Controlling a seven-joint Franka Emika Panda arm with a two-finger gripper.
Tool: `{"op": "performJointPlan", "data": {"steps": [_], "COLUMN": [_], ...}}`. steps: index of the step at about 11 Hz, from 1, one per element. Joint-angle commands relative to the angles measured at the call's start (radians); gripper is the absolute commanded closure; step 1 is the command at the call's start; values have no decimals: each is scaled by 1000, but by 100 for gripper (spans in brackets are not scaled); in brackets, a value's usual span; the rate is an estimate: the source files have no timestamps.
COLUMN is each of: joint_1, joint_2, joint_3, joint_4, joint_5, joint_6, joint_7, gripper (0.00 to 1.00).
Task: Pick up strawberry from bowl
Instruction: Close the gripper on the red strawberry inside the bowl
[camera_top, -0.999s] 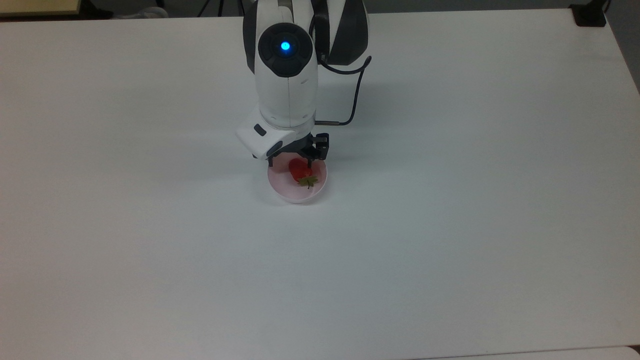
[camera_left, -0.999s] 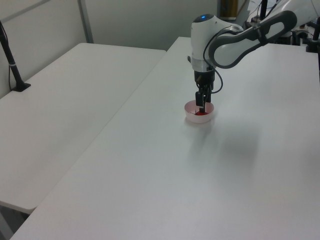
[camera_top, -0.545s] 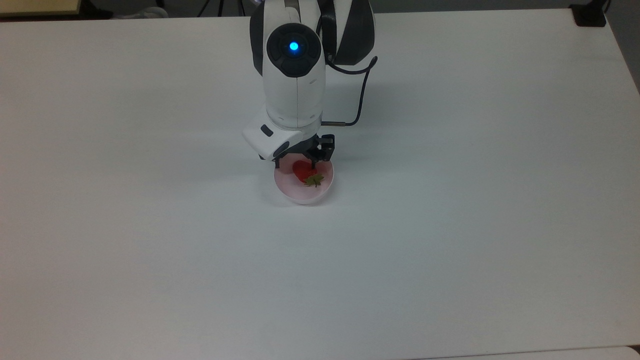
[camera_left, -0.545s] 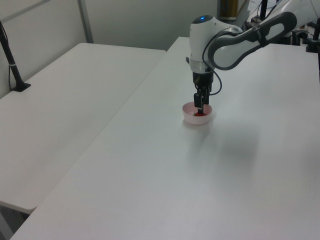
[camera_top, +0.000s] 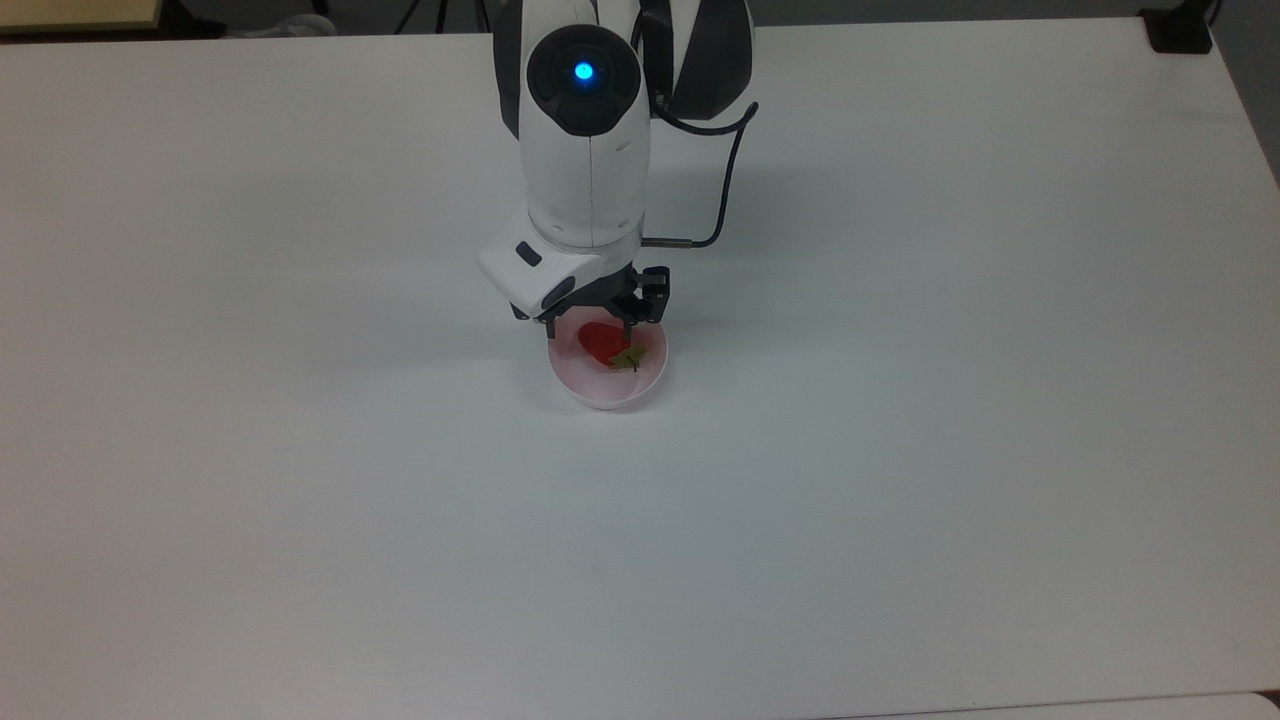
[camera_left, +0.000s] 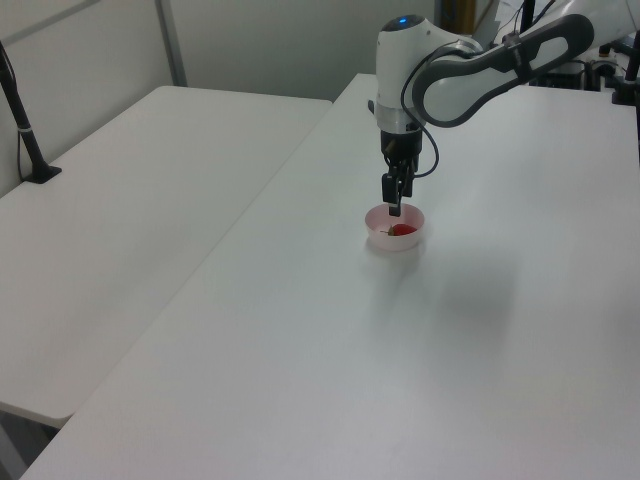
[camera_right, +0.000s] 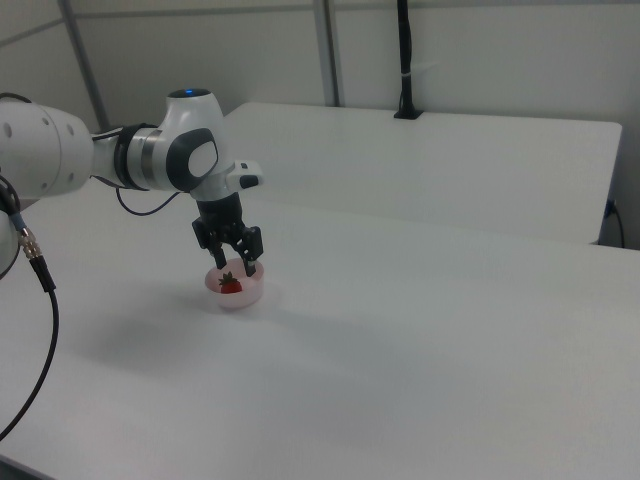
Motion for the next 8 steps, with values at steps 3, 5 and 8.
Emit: {"op": "performJointPlan", "data": {"steps": [3, 5, 8], "joint_1": [30, 33, 36], "joint_2": [41, 59, 65], "joint_3": [-4, -4, -3], "joint_4": [2, 1, -8], "joint_5": [19, 13, 1], "joint_6": [30, 51, 52], "joint_7": [19, 46, 37], "gripper": [27, 28, 28]}}
